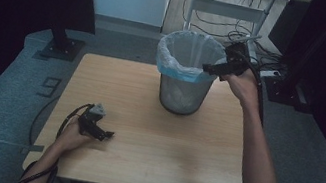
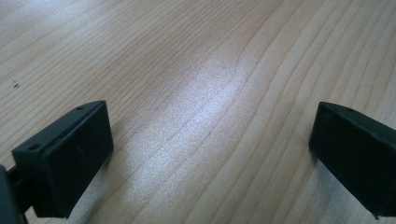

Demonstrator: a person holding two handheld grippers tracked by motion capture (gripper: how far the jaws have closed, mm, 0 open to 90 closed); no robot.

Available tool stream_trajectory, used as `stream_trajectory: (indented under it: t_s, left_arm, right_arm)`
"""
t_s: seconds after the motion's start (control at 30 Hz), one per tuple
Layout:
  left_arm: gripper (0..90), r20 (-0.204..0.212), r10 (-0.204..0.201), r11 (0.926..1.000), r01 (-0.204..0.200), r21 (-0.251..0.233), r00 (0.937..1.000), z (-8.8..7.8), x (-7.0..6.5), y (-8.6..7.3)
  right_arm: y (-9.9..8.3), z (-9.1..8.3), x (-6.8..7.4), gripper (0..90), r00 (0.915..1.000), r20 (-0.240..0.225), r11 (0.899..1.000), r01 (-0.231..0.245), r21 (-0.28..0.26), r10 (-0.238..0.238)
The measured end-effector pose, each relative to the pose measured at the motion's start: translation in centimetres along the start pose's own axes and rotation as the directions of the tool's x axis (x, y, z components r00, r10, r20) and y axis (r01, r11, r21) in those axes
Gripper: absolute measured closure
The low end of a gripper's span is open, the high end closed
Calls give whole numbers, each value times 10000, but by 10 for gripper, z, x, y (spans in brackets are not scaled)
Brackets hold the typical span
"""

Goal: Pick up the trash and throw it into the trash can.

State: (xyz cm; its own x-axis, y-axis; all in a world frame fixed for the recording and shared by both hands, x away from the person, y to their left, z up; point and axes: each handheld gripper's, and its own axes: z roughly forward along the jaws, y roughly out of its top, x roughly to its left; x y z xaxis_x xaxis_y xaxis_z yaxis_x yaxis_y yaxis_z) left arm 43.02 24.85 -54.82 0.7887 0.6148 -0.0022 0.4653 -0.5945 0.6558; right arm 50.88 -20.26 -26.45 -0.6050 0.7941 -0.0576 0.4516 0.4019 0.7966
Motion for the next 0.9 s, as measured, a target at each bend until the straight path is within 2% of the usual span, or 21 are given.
stream_trajectory:
  t_s: [0.13,0.5,0.9]
  left_arm:
    - [0,1,3,10000,-3,0,10000,0,0,0]
    - [0,9,6,10000,-6,1,10000,0,0,0]
    - [0,-12,-22,10000,22,-1,10000,0,0,0]
  right_arm:
    - [-9,-4,2,9,10000,4,10000,62,73,-62]
    - [-35,-13,4,16,9999,-102,9999,37,-146,-38]
    - [-67,-15,14,35,9992,-274,9993,299,-225,-305]
